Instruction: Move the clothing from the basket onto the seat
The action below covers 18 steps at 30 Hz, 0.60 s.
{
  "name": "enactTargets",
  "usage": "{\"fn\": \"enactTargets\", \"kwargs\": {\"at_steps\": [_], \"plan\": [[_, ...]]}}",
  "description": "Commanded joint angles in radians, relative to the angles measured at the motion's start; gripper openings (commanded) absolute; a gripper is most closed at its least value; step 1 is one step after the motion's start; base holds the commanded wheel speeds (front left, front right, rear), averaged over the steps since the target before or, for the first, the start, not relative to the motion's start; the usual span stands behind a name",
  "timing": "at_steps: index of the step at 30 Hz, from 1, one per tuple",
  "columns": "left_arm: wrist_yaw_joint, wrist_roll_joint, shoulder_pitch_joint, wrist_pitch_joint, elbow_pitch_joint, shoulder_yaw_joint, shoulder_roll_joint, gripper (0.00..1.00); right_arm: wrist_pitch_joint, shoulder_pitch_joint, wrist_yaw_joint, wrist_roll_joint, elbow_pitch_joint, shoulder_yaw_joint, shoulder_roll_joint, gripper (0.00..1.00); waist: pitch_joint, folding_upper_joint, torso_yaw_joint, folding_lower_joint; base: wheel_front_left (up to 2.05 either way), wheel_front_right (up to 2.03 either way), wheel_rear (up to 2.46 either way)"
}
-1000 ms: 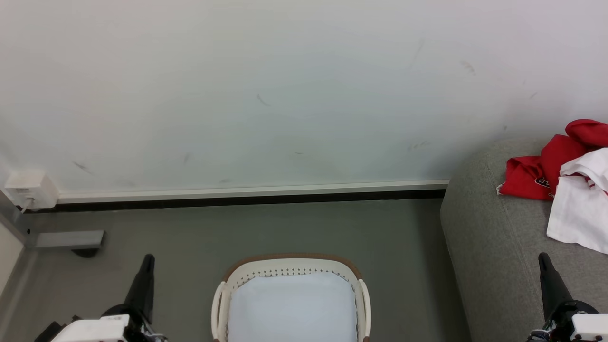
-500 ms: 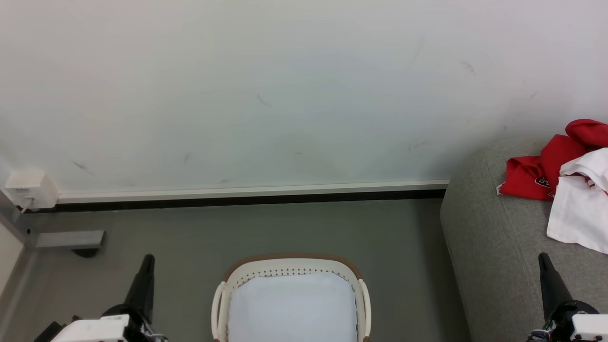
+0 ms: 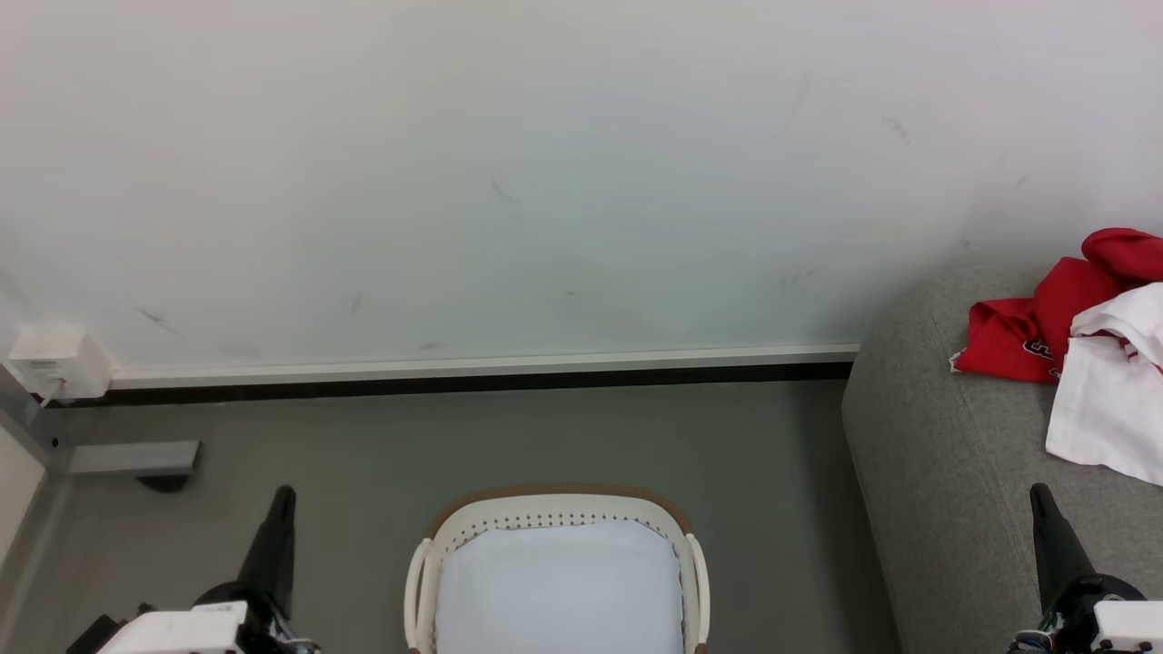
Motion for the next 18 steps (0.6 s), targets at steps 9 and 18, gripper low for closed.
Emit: {"fn": "enactTargets", "kwargs": {"at_steps": [9,18], "plan": [[-0.006,-0.014,-0.008,0.003,-0.003,0.001,0.002,0.0,0.003,-0.013,-0.002,0.002,-0.005,-0.004,-0.008,0.0,0.0,0.0,0.0,0.0,0.0,0.0,0.0],[-0.006,-0.014,-0.008,0.003,-0.003,0.001,0.002,0.0,0.003,-0.013,-0.002,0.002,-0.005,-0.004,-0.008,0.0,0.0,0.0,0.0,0.0,0.0,0.0,0.0]]}}
